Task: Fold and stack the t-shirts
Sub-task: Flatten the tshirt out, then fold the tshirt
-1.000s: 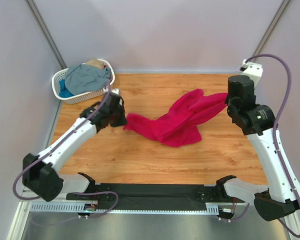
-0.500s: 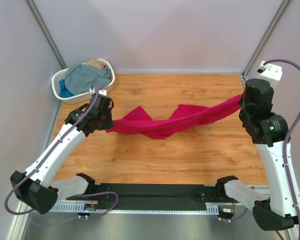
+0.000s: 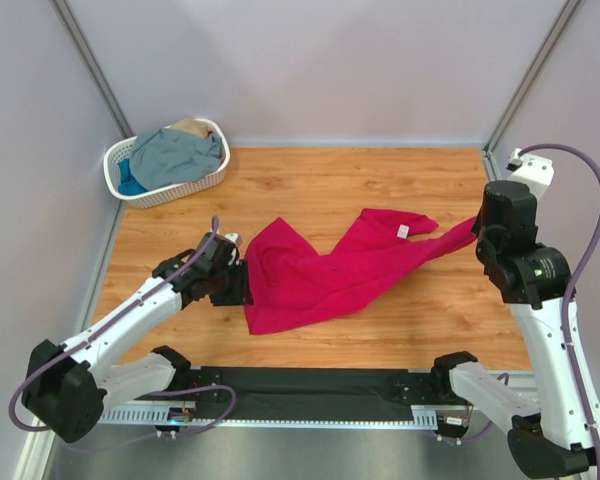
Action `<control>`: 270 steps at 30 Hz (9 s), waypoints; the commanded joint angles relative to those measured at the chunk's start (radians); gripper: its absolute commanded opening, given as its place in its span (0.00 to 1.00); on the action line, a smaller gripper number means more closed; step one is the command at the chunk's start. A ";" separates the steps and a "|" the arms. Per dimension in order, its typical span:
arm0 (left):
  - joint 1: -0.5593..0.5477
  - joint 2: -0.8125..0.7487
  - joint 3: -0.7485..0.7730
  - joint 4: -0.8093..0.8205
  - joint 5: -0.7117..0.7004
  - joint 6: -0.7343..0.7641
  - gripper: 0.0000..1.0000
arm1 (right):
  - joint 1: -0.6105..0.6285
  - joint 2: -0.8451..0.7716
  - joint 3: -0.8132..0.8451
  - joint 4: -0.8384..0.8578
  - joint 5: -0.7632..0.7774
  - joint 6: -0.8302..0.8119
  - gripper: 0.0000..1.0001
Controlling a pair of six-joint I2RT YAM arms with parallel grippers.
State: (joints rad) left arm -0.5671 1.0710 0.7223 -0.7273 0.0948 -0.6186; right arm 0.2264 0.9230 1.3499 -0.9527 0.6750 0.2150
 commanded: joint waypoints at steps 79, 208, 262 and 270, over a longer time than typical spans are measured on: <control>-0.031 0.078 1.260 -0.269 -0.678 0.192 0.00 | -0.004 0.108 0.543 0.362 -0.253 -0.387 0.00; 0.292 0.237 0.046 0.246 -0.265 -0.092 0.61 | -0.288 0.462 -0.471 0.330 -0.554 0.320 0.45; 0.466 0.874 0.855 0.075 -0.182 0.215 0.61 | -0.340 1.225 0.499 0.520 -0.965 0.081 0.64; 0.414 0.905 0.891 0.062 -0.164 0.238 0.57 | -0.341 1.479 0.798 0.330 -0.874 0.093 0.60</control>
State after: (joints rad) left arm -0.1101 2.0212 1.5631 -0.6544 -0.0792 -0.4164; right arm -0.1123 2.3718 2.0766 -0.5091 -0.2401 0.3058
